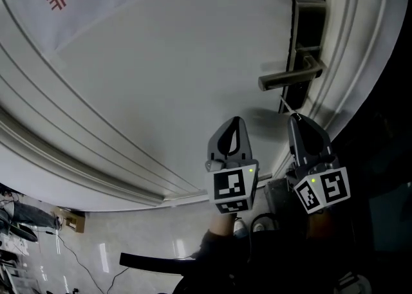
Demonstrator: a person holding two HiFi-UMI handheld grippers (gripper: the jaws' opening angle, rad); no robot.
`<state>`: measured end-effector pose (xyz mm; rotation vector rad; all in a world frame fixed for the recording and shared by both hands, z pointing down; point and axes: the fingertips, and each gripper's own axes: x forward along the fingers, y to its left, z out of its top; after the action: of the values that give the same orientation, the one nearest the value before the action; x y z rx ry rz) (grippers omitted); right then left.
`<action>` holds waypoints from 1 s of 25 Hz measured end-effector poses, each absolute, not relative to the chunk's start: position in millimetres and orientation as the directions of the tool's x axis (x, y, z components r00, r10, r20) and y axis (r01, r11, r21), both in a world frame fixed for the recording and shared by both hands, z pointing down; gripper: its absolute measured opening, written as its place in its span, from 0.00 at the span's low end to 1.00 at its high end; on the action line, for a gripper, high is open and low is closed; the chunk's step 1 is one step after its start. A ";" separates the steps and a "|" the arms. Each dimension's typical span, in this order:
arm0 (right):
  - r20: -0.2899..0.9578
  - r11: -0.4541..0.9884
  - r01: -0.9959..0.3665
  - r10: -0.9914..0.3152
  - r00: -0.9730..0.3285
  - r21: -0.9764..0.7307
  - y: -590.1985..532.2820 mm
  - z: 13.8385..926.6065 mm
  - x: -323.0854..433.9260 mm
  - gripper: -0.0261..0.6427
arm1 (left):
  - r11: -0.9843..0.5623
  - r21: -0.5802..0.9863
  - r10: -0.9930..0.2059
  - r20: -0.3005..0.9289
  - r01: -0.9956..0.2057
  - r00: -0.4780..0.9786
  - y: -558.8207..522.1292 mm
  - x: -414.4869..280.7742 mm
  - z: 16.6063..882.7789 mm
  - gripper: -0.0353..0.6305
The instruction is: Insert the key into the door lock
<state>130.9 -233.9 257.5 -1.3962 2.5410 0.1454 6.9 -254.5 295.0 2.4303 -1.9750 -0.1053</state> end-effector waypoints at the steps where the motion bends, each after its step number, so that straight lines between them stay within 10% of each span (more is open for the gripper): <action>1: -0.254 0.538 -0.843 -0.818 -0.516 -0.018 -235.6 257.3 129.8 0.06 | -0.215 0.046 -0.976 -0.049 -0.976 0.213 -255.6 8.2 294.7 0.05; 16: -0.181 0.362 -0.823 -0.861 -0.475 0.437 -245.6 251.1 148.7 0.06 | -0.336 0.079 -0.941 -0.067 -0.939 0.331 -266.7 25.8 293.4 0.05; 25: -0.119 0.097 -0.454 -0.898 -0.423 0.886 -251.3 252.6 158.4 0.06 | -0.395 0.123 -0.919 -0.062 -0.911 0.390 -266.4 35.5 296.2 0.05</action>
<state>158.4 -251.3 252.6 -1.7958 2.6141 1.7456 35.5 -266.4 296.2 2.5612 -1.6881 -0.1836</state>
